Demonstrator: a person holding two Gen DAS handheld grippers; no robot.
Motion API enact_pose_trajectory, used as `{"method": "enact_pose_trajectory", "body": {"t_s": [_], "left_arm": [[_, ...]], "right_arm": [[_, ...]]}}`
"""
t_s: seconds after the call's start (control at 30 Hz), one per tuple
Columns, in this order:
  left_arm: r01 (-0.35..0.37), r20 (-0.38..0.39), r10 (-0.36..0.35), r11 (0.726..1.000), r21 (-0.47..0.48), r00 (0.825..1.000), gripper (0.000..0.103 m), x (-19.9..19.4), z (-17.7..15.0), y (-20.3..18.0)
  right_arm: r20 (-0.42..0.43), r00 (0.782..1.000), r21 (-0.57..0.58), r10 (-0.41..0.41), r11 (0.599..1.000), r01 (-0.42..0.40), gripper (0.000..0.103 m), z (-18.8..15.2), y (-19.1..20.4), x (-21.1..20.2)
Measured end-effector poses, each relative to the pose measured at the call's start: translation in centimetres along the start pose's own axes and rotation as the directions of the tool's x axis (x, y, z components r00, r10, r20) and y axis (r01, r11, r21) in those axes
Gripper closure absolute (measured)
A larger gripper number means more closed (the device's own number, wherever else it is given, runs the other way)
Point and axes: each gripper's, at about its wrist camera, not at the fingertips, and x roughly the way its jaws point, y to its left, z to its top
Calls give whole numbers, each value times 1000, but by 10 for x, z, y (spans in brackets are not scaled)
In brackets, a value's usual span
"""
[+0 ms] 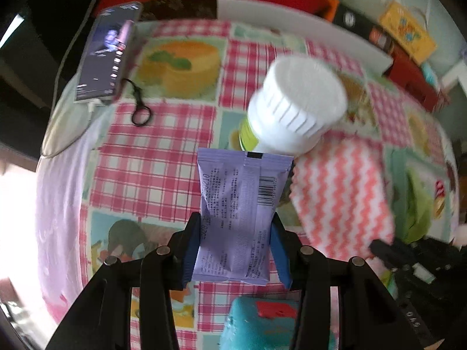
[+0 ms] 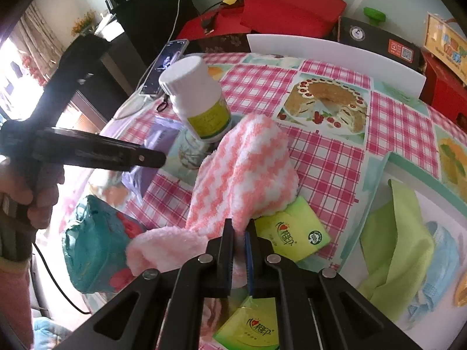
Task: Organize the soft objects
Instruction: 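Grasp the purple snack packet with the left gripper while the right gripper grasps the pink striped towel, then carry the purple packet over the tray with the left gripper while the right gripper carries the towel there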
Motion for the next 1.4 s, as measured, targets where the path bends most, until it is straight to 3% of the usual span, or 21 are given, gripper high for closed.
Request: {"method": "enact_pose_trajectory", "body": {"t_s": [0.23, 0.37, 0.73, 1.1, 1.4], "left_arm": [[66, 108, -57, 995, -76, 992, 57, -38, -21, 1], [51, 139, -42, 996, -67, 989, 57, -49, -16, -14], [84, 206, -63, 992, -93, 977, 57, -59, -21, -43], [114, 269, -93, 991, -64, 959, 57, -64, -22, -82], [155, 310, -157, 987, 29, 938, 57, -75, -21, -126]], "right_arm": [[38, 995, 55, 88, 994, -90, 96, 0, -9, -9], [72, 985, 99, 155, 982, -161, 96, 1, -18, -15], [201, 941, 176, 273, 935, -308, 97, 2, -41, -44], [380, 896, 178, 228, 933, -313, 97, -1, -64, -108], [538, 839, 220, 84, 946, -236, 97, -17, -101, -181]]}}
